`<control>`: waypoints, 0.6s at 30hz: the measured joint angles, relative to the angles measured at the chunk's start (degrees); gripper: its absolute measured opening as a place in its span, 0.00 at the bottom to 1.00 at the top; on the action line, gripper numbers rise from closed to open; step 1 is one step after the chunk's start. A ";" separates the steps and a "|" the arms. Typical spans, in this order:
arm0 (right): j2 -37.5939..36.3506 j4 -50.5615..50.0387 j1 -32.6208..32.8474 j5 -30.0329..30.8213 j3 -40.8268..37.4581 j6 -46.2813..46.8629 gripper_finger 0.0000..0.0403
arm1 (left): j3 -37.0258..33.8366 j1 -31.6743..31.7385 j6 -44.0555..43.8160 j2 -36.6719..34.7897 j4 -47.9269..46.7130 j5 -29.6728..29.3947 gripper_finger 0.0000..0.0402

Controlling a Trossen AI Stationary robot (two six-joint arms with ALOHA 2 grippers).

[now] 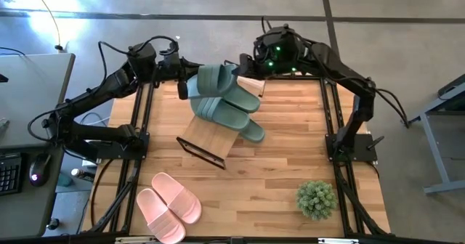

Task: Pick and place slides into the shelf
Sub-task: Put the green slide under the shelf

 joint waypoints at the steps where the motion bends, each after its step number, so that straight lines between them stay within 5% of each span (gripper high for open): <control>1: 0.15 -0.17 -0.11 -0.11 0.00 -0.23 0.32 | 0.00 -0.02 0.25 0.11 0.23 -0.20 0.00; 8: 1.31 -1.72 -0.48 0.38 0.01 -3.93 0.29 | 0.00 0.00 0.72 0.40 0.11 -0.11 0.00; 18: 1.09 -4.07 -1.14 2.07 0.01 -10.24 0.03 | 0.00 -0.02 1.31 0.40 0.15 0.88 0.00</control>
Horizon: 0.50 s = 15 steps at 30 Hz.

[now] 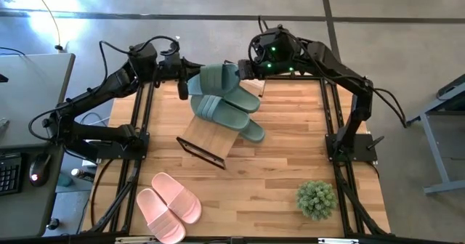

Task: Pick and place slides into the shelf
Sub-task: Put the green slide under the shelf

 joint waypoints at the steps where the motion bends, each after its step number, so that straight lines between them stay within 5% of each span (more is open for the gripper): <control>1: 0.00 -0.23 0.00 0.18 0.01 -0.03 0.03 | 0.00 -0.02 0.00 0.00 -0.02 0.13 0.00; 15: 0.00 -2.14 0.04 2.41 -0.01 -5.18 0.00 | 0.00 0.02 3.45 -0.02 -2.41 2.06 0.02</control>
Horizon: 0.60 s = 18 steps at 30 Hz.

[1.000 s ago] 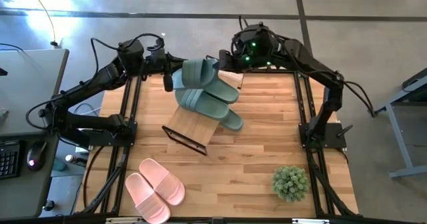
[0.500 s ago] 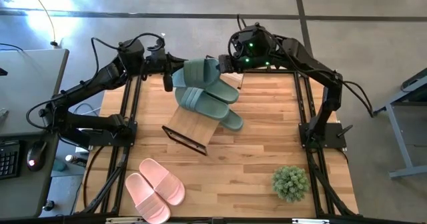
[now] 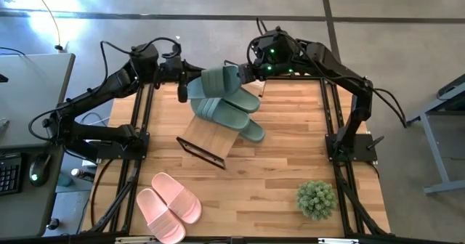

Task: Pick and place slides into the shelf
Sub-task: Put the green slide under the shelf

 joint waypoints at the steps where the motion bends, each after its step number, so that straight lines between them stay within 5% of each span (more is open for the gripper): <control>1: 0.00 -0.12 0.00 -0.02 0.00 -0.14 0.00 | 0.00 0.00 0.88 0.00 -0.32 0.56 0.02; 7: -1.15 -0.71 0.00 0.16 -0.04 -0.87 0.00 | 0.00 0.00 4.01 -0.18 -0.72 3.44 0.07; 18: -4.70 -3.50 0.09 1.10 -0.05 -1.93 0.00 | 0.02 0.00 2.25 -0.68 -0.35 3.12 0.33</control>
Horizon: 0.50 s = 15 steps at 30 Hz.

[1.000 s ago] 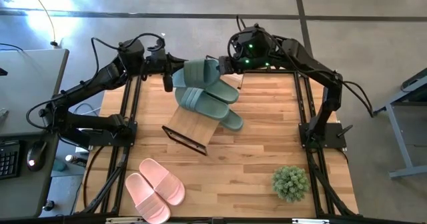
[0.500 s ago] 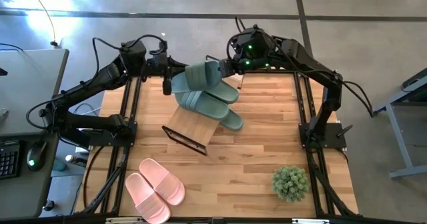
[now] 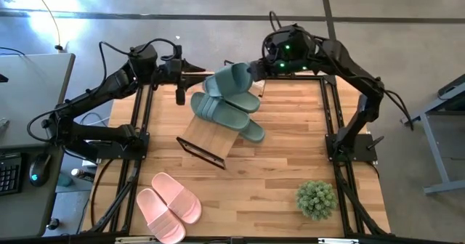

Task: Pick and place slides into the shelf
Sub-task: Put the green slide under the shelf

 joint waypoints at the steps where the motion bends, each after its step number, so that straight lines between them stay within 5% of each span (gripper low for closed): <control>1: -0.10 -0.19 0.14 -0.13 -0.01 -0.29 0.00 | 0.00 0.00 -0.21 -0.03 -0.02 0.41 0.35; 15: -7.36 -1.27 2.29 -2.27 -0.01 -7.90 0.00 | 0.00 0.02 -0.88 -4.74 1.81 5.89 0.42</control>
